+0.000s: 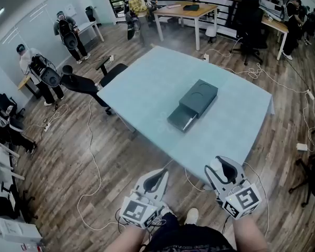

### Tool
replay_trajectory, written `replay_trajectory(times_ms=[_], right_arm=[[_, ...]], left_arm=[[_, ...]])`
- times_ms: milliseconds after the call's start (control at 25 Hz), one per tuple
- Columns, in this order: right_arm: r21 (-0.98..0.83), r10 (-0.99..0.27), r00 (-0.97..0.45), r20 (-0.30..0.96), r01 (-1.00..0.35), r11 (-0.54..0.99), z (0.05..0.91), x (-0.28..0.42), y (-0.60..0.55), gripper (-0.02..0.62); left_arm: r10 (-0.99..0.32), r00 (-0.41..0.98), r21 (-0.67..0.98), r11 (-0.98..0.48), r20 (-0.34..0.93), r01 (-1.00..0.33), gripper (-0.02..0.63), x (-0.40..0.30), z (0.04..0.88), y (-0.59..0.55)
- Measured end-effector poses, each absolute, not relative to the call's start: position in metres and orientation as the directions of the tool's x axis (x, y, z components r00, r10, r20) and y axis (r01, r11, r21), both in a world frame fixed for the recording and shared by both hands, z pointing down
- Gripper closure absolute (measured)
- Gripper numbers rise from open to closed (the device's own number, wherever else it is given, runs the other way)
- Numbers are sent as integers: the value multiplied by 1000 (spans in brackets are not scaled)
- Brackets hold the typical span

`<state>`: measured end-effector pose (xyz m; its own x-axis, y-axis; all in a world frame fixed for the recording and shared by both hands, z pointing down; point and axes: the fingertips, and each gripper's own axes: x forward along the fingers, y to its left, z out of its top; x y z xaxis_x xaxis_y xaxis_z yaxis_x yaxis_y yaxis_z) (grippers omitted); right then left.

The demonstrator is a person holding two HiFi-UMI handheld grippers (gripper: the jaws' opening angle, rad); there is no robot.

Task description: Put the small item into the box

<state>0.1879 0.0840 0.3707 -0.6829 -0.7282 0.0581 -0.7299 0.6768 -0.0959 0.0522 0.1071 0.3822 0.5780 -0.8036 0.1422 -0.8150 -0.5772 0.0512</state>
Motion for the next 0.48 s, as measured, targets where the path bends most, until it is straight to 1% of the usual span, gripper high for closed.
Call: replay_trajectory(times_ms=[480], right_arm=[[-89,-719,-694,34,-719,690,358,194,82,400]], left_arm=[[-807,575,23,-578,130,-816,572,57,373,110]])
